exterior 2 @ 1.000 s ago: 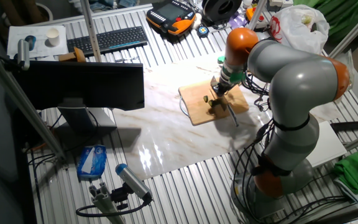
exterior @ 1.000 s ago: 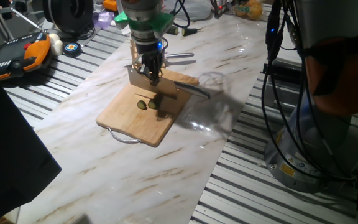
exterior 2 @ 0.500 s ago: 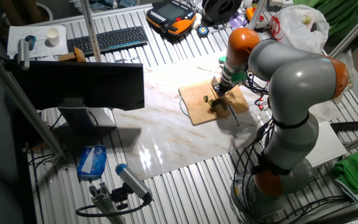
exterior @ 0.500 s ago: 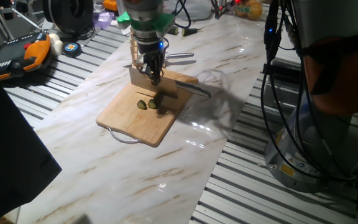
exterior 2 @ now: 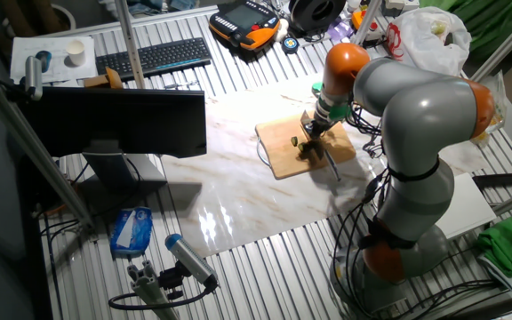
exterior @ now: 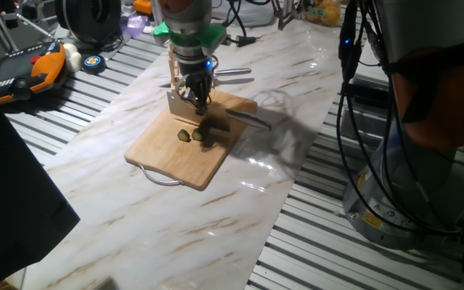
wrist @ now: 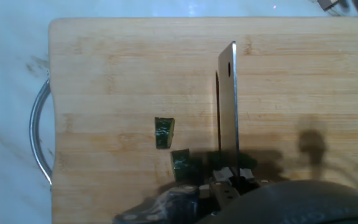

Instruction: Cut the cucumber into segments

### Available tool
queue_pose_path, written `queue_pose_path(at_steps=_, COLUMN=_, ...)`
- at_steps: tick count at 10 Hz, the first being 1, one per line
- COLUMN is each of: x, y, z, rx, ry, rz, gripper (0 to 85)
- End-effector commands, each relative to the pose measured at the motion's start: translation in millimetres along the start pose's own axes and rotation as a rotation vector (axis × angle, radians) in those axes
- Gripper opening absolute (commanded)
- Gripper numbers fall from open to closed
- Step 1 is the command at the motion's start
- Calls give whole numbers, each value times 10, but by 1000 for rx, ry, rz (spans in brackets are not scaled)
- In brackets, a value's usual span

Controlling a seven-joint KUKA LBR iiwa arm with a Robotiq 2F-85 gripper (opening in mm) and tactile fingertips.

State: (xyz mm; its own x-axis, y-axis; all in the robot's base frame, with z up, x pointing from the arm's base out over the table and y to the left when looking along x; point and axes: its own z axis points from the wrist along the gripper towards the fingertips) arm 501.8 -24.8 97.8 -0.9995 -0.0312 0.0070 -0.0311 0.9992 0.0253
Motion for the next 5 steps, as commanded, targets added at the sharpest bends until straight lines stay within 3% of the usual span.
queue_pose_path(at_steps=1, x=3, y=4, z=1, rx=1, ry=-7, rz=0, gripper=7)
queue_pose_path(at_steps=5, x=15, y=15, z=5, rx=6, ry=-37, rz=-6, gripper=7)
